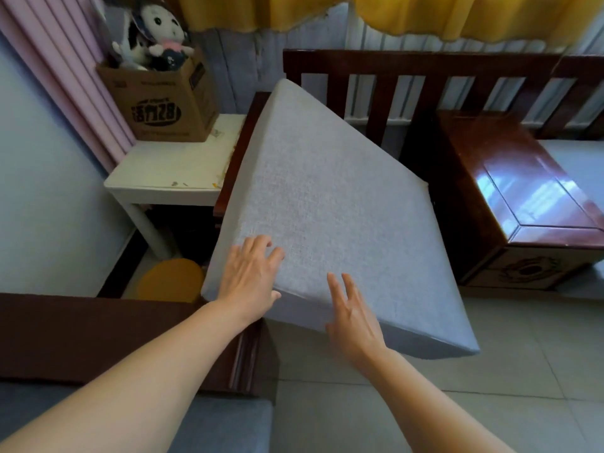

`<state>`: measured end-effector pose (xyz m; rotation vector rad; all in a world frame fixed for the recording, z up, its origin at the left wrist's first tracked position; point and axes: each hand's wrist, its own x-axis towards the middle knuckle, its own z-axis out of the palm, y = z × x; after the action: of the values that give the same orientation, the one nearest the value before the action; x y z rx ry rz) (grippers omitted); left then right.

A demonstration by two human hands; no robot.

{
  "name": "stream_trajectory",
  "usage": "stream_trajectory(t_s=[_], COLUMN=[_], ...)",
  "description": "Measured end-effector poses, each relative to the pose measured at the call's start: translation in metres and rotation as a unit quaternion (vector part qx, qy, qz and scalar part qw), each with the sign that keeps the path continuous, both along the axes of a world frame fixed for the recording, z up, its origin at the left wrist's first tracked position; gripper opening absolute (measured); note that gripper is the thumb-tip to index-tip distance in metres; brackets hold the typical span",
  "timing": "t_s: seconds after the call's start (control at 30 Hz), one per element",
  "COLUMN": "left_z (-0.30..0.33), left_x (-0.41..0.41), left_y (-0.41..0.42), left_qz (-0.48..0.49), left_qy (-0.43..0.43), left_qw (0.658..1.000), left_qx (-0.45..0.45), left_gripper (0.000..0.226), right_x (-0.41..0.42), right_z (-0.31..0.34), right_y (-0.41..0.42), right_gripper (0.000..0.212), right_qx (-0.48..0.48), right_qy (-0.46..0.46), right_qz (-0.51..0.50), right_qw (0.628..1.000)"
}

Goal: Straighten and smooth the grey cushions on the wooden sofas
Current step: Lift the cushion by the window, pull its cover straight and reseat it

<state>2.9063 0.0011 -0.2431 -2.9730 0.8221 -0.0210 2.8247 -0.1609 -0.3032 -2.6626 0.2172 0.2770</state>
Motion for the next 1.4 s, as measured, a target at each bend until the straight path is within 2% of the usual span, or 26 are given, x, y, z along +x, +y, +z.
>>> stream_trajectory(t_s=[0.23, 0.43, 0.67, 0.77, 0.9, 1.07, 1.3, 1.4], left_z=[-0.017, -0.052, -0.1, -0.13, -0.162, -0.218, -0.277, -0.289], left_x=[-0.005, -0.006, -0.02, -0.022, -0.036, -0.055, -0.065, -0.066], left_y=[-0.071, -0.136, -0.217, -0.253, -0.283, -0.336, -0.383, -0.393], left_qz=[-0.046, -0.086, -0.203, -0.245, -0.272, -0.309, -0.34, -0.357], left_qy=[0.053, 0.09, 0.117, 0.109, 0.113, 0.091, 0.024, 0.011], left_qw=[0.995, 0.988, 0.965, 0.956, 0.948, 0.938, 0.929, 0.919], left_qx=[0.078, 0.088, 0.119, 0.122, 0.121, 0.131, 0.143, 0.165], left_gripper=[0.065, 0.071, 0.065, 0.058, 0.057, 0.05, 0.038, 0.038], right_x=[-0.008, -0.035, -0.064, -0.079, -0.09, -0.097, -0.088, -0.083], right_z=[-0.021, -0.065, -0.103, -0.127, -0.158, -0.214, -0.289, -0.314], right_y=[-0.059, -0.121, -0.177, -0.211, -0.245, -0.286, -0.33, -0.337], right_gripper=[0.077, 0.072, 0.075, 0.071, 0.053, 0.037, 0.038, 0.041], right_qx=[-0.009, -0.021, -0.033, -0.044, -0.025, 0.012, 0.03, 0.099], right_qy=[0.011, 0.051, 0.106, 0.129, 0.114, 0.088, 0.08, 0.063], right_qz=[-0.045, -0.107, -0.179, -0.244, -0.316, -0.353, -0.346, -0.392], right_qw=[0.999, 0.993, 0.978, 0.96, 0.942, 0.932, 0.934, 0.913])
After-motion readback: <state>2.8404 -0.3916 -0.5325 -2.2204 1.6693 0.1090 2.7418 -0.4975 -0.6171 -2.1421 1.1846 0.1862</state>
